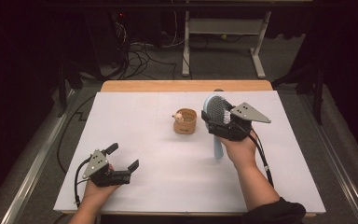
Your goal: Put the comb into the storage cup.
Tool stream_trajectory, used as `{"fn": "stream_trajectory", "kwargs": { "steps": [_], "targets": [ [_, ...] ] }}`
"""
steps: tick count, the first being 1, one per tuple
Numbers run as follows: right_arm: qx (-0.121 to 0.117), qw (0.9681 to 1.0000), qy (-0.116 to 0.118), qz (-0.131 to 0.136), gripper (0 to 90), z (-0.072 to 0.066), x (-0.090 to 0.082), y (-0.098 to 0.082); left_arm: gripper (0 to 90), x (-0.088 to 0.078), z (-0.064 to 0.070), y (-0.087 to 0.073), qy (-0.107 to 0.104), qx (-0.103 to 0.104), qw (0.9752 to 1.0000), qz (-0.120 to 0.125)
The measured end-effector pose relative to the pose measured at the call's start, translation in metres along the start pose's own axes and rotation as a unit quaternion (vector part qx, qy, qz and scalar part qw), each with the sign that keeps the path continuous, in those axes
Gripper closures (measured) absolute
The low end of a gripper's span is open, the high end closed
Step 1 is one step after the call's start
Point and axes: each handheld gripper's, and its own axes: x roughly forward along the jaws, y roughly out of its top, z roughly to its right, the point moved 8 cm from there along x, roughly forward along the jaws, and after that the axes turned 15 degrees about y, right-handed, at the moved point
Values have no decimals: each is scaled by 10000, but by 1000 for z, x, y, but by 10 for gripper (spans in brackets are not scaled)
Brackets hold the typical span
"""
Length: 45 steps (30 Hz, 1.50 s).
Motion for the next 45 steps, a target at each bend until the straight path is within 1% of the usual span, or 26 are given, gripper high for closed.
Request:
{"fn": "stream_trajectory", "kwargs": {
  "steps": [5,8,15,16,18,19,20,25,28,29,34,36,45],
  "targets": [
    [-7,10000,-4,34,205,0,4,5,0,0,0,0,-1,-16,10000,-2],
    [-54,10000,-14,12,205,0,8,9,0,0,0,0,0,-18,10000,-1],
    [-72,9999,-29,116,205,1,14,18,0,0,0,0,1,6,10000,14],
    [-44,9999,-42,132,205,2,14,19,0,0,0,-1,-3,34,10000,-1],
    [-70,9998,-57,173,205,3,16,21,0,0,-1,-1,0,50,10000,15],
    [-67,9998,-64,189,205,3,16,22,0,0,-1,-1,-23,94,10000,24],
    [-63,9997,-72,203,205,4,17,23,0,0,0,-2,7,-3,10000,10],
    [-32,9996,-85,272,205,6,21,28,0,-1,0,-2,-26,25,10000,-5],
    [-33,9995,-97,294,205,7,24,30,0,-2,1,-2,-17,-9,10000,-23],
    [-44,9994,-101,315,205,7,25,32,0,-2,1,-2,-59,45,10000,-5],
    [-55,9993,-104,351,205,7,30,37,0,-2,1,-2,-54,33,10000,-8],
    [-68,9993,-99,365,205,7,32,38,0,-2,0,-2,-58,76,10000,9],
    [-140,9990,-129,397,205,8,45,48,0,-2,1,-2,-37,37,10000,-2]
  ]
}}
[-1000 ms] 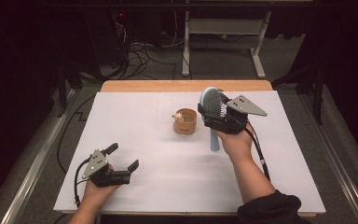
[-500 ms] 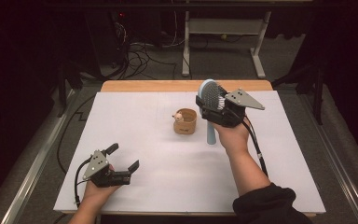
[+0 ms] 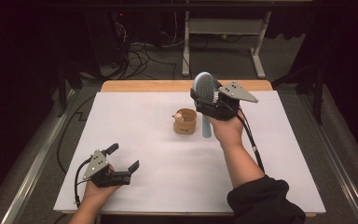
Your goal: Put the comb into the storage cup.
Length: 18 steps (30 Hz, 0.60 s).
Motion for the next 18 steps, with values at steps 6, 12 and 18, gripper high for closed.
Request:
{"fn": "stream_trajectory", "kwargs": {
  "steps": [6,12,18],
  "targets": [
    [-52,10000,-9,30,205,0,9,5,0,0,0,0,-7,-19,10000,-20],
    [-71,10000,-24,44,205,2,18,9,0,0,0,0,-17,11,10000,-26],
    [-31,10000,-34,85,205,3,25,13,0,0,0,1,-5,-45,10000,-36]
  ]
}}
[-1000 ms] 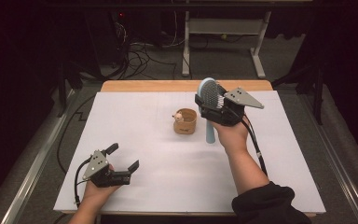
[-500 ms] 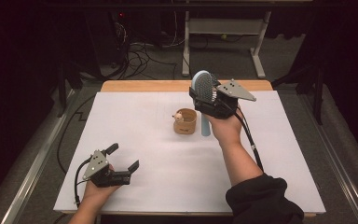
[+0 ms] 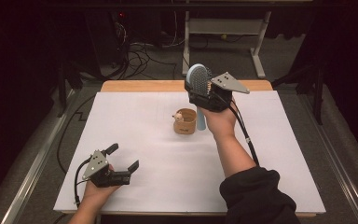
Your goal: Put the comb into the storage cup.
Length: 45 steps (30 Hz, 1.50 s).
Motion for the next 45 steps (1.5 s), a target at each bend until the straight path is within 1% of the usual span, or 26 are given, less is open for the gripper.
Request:
{"fn": "stream_trajectory", "kwargs": {
  "steps": [5,7,8,10,17,24,25,34,39,41,42,45],
  "targets": [
    [-19,10000,8,40,205,-1,6,5,0,0,0,0,-31,42,10000,-14],
    [-30,10000,10,51,205,-1,8,7,0,0,-1,0,5,5,10000,-14],
    [-44,10000,12,56,205,0,9,7,0,0,-1,-1,-12,55,10000,-19],
    [-42,10000,8,75,205,0,11,9,0,0,-1,-1,-11,61,10000,-10],
    [-77,9999,-14,107,205,1,16,12,0,-1,0,-2,-27,30,10000,-21],
    [-71,9999,-26,129,205,1,23,14,0,-1,0,-1,-41,54,10000,-27],
    [-101,9999,-24,127,205,1,25,14,0,-1,0,-1,-36,48,10000,-13],
    [-78,9999,-25,151,205,0,37,14,0,-2,1,-1,-55,29,10000,-36],
    [-133,9998,-34,128,205,0,43,12,0,-2,1,0,-85,61,9999,-22],
    [-118,9999,-41,116,205,0,47,10,0,-2,0,0,-68,43,10000,-20],
    [-114,9999,-51,117,205,0,47,10,0,-2,1,0,-57,-5,10000,-35],
    [-114,9999,-80,102,205,2,51,7,0,-3,1,1,-63,-13,10000,-38]
  ]
}}
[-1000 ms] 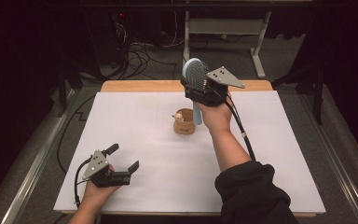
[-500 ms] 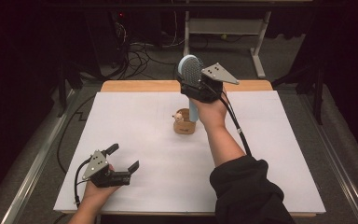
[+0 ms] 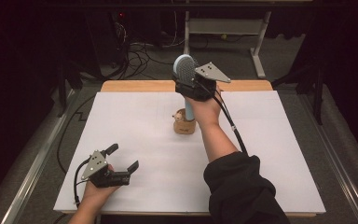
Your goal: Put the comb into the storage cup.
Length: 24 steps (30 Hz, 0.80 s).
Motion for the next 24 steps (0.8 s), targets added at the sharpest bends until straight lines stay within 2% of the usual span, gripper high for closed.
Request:
{"fn": "stream_trajectory", "kwargs": {
  "steps": [9,17,24],
  "targets": [
    [36,9999,-41,-92,205,2,5,-9,0,0,-1,1,32,-55,10000,-3],
    [19,9999,-65,-127,204,3,7,-13,0,0,-1,1,-15,22,10000,8],
    [43,9998,-114,-127,204,4,8,-20,0,0,-1,2,2,-32,10000,22]
  ]
}}
